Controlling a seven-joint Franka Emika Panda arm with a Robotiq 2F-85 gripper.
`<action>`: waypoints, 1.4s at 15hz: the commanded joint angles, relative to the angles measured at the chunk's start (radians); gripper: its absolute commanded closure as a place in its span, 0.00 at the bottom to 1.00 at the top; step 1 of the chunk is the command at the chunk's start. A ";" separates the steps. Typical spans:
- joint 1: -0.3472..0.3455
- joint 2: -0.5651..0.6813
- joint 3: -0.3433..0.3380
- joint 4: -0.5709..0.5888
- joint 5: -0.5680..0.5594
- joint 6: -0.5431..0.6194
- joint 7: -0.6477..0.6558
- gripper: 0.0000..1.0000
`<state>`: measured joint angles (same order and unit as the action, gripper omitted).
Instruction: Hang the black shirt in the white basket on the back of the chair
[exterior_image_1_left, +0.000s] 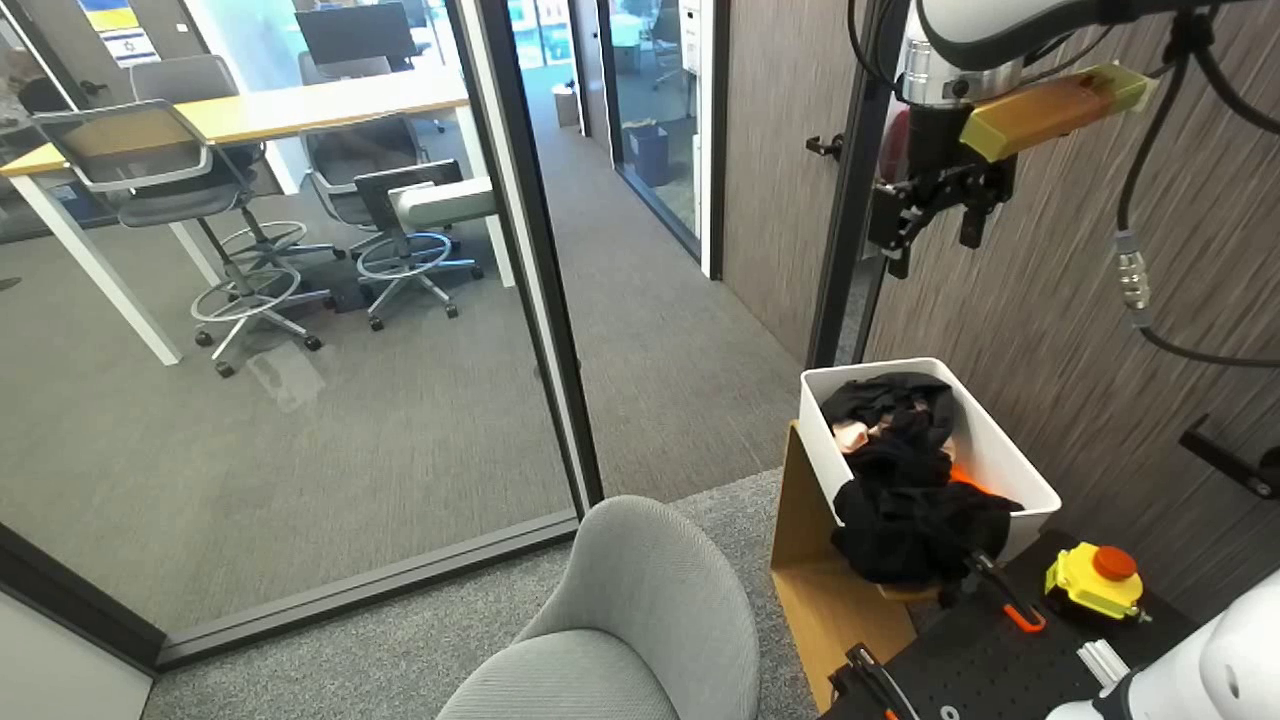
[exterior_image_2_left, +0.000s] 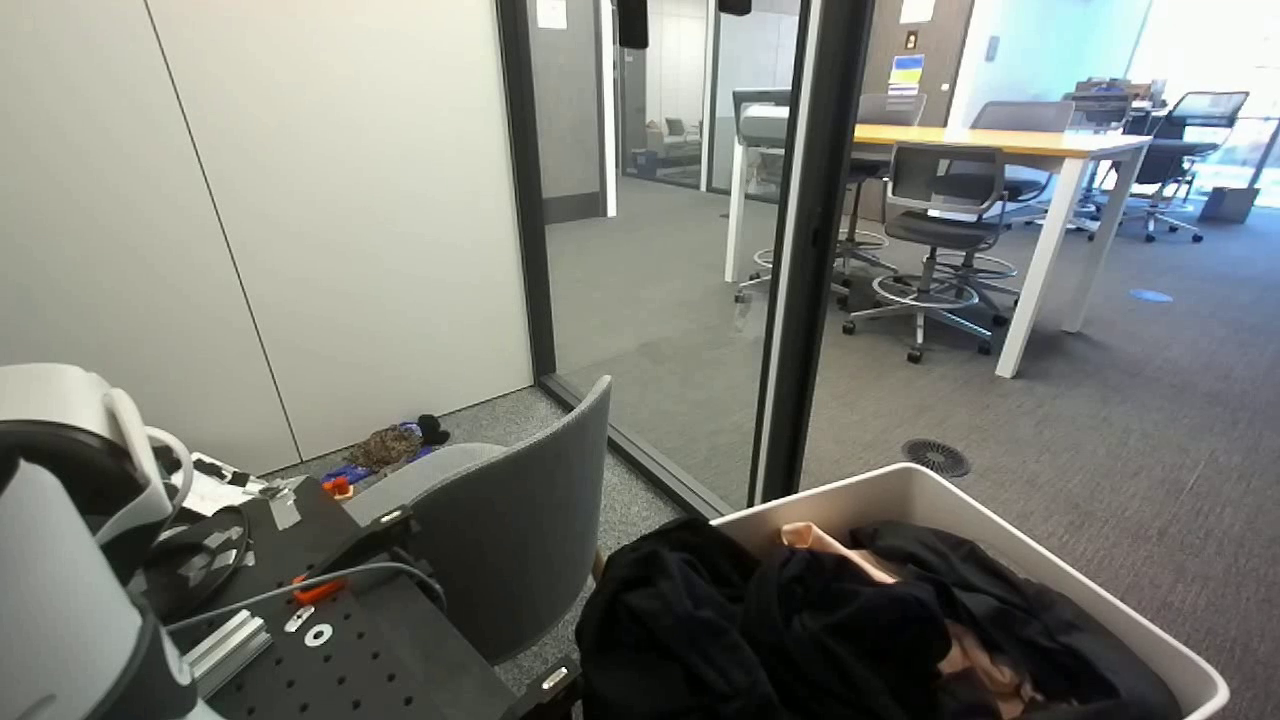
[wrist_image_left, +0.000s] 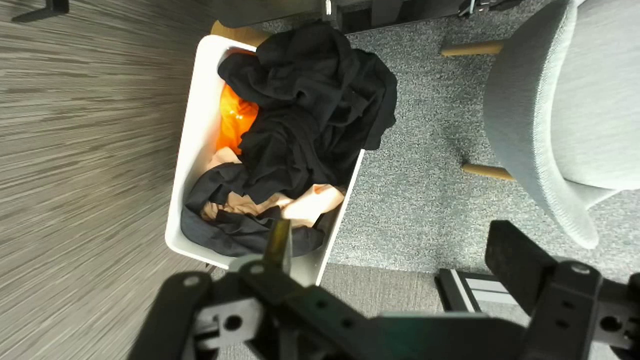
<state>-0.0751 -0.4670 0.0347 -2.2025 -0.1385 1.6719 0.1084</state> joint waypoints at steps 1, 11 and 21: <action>0.013 0.001 -0.010 0.002 -0.004 -0.002 0.004 0.00; -0.020 -0.027 -0.080 -0.269 -0.009 0.217 0.005 0.00; -0.082 0.139 -0.224 -0.562 0.059 0.653 -0.100 0.00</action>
<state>-0.1437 -0.3868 -0.1622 -2.7252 -0.1245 2.2285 0.0697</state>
